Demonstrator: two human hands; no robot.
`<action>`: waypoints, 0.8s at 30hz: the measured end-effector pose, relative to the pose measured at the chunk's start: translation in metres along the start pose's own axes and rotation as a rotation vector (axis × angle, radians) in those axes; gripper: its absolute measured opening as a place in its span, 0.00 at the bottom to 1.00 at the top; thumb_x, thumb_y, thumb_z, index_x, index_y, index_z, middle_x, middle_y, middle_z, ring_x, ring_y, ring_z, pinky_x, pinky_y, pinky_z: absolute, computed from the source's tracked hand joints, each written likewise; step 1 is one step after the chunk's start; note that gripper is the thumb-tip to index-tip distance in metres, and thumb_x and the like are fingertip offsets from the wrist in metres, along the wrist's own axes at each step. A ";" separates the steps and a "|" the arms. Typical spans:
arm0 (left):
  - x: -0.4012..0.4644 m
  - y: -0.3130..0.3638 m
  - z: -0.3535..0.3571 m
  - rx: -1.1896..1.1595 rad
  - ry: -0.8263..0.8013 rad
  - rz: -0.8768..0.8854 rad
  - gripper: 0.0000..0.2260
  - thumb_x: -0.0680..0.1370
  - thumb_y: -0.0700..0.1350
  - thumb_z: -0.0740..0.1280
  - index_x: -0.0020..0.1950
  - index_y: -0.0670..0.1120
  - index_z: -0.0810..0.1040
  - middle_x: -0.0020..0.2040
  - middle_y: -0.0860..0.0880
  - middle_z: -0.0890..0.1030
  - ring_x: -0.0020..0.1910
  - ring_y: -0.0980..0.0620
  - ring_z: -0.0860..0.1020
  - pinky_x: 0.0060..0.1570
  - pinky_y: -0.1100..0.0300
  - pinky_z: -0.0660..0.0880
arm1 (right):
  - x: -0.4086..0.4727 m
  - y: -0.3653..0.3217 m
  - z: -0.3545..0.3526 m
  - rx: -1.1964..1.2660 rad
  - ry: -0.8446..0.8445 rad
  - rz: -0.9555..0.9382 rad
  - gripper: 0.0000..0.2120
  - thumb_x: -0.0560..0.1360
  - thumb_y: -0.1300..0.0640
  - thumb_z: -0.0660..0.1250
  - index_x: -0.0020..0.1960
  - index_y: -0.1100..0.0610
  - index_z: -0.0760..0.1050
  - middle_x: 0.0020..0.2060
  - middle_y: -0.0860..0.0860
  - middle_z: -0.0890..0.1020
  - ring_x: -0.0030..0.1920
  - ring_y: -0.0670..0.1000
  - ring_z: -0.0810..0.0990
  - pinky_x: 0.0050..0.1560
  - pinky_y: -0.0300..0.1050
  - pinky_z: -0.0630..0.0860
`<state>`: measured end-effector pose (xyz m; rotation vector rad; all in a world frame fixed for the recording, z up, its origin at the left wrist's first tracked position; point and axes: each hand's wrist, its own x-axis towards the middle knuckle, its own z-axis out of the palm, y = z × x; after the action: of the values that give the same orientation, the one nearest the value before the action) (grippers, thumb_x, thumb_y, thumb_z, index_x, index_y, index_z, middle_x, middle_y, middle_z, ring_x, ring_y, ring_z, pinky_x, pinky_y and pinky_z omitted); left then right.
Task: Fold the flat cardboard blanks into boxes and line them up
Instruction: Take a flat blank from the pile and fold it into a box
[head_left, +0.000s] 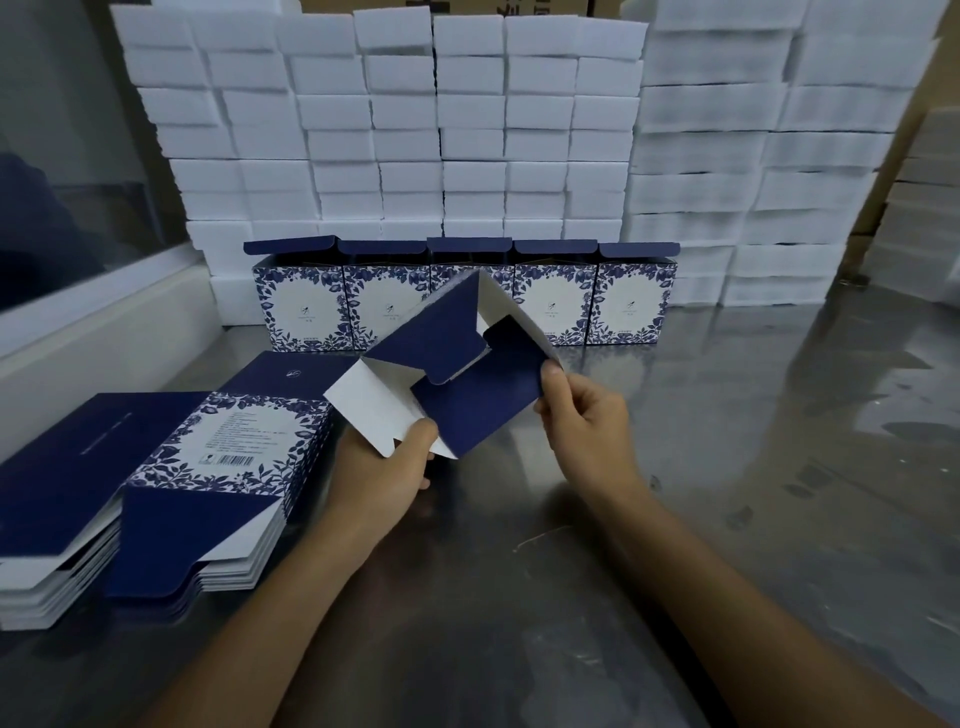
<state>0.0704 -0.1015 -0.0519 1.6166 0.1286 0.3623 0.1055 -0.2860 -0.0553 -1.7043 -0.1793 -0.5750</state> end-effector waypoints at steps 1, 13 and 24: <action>0.000 0.000 0.000 0.001 -0.002 0.006 0.07 0.75 0.41 0.69 0.38 0.51 0.79 0.29 0.57 0.81 0.26 0.58 0.79 0.25 0.67 0.73 | 0.001 0.002 -0.001 -0.019 0.003 0.010 0.24 0.82 0.47 0.61 0.30 0.56 0.72 0.22 0.45 0.69 0.25 0.46 0.65 0.32 0.45 0.63; 0.005 -0.001 -0.013 0.214 0.026 0.423 0.40 0.71 0.36 0.67 0.72 0.67 0.55 0.70 0.53 0.69 0.63 0.53 0.72 0.47 0.68 0.71 | -0.006 -0.007 -0.003 0.024 -0.144 0.159 0.13 0.76 0.49 0.72 0.58 0.45 0.73 0.50 0.49 0.81 0.44 0.41 0.81 0.34 0.37 0.79; -0.002 0.013 -0.013 -0.004 -0.056 0.445 0.24 0.72 0.61 0.63 0.66 0.55 0.68 0.54 0.75 0.74 0.56 0.72 0.74 0.50 0.75 0.70 | -0.007 -0.011 -0.003 0.148 -0.420 0.035 0.45 0.69 0.21 0.57 0.74 0.51 0.71 0.66 0.45 0.79 0.68 0.47 0.76 0.67 0.49 0.73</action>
<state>0.0634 -0.0912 -0.0389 1.6437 -0.2796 0.6554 0.0937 -0.2850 -0.0487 -1.6621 -0.4793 -0.1660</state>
